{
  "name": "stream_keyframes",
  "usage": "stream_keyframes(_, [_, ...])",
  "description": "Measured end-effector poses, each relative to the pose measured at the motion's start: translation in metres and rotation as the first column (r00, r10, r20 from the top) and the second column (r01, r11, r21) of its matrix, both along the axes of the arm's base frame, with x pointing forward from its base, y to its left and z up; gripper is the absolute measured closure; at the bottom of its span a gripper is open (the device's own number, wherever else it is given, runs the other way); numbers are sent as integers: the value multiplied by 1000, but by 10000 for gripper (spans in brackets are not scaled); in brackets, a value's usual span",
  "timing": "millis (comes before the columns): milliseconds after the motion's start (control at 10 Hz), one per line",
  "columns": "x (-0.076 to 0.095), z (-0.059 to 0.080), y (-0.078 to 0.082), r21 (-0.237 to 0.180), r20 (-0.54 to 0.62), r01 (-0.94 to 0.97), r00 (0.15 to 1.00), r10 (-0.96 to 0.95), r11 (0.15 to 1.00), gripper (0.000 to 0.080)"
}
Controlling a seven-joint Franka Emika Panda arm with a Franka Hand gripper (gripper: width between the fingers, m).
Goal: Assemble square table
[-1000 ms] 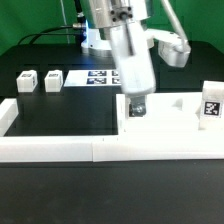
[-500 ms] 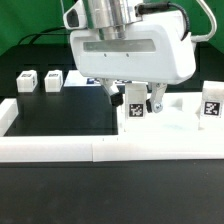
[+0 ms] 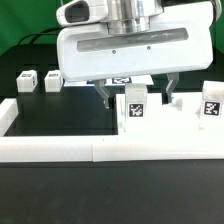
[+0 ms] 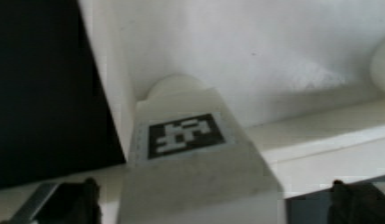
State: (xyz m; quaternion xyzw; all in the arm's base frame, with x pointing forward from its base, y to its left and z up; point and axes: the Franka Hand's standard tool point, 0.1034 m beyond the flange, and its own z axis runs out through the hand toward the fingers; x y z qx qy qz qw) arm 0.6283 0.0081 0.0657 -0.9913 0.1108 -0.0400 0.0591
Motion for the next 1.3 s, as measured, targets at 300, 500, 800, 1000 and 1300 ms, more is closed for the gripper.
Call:
stream_keyframes(300, [0,-1,-1,6,-11,88,996,-87,996,457])
stream_keyframes(500, [-2,-2,-6,13,-32,246,969,-246,969,505])
stream_keyframes(800, [-2,-2,-7,23,-101,568,820,-563,823,505])
stream_keyframes(1000, [-2,-3,-6,-4,-206,856,505,-838,517,505])
stream_keyframes(1300, [-4,-4,-5,-13,-233,924,369,-899,383,505])
